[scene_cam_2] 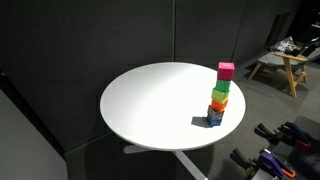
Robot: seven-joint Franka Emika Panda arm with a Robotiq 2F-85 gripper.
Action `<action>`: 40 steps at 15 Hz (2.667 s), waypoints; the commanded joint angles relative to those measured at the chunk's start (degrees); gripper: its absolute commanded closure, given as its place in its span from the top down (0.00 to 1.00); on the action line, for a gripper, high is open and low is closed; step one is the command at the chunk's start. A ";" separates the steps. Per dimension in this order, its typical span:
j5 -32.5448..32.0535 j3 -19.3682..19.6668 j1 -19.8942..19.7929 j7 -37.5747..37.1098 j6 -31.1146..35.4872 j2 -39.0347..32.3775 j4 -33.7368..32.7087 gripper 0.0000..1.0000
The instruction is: Lift the pink building block and put it on the table
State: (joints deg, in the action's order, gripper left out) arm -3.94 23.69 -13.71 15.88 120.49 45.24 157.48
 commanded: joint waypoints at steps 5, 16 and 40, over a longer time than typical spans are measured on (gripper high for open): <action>0.78 -0.84 -0.87 0.62 -0.07 -0.28 -0.08 1.00; 0.17 -5.04 1.90 1.37 -0.97 -0.57 -1.22 1.00; -2.11 -16.40 14.19 3.10 -3.46 -5.04 -5.32 1.00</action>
State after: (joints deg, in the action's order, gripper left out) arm -6.10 7.73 -0.43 18.48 119.79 42.93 155.78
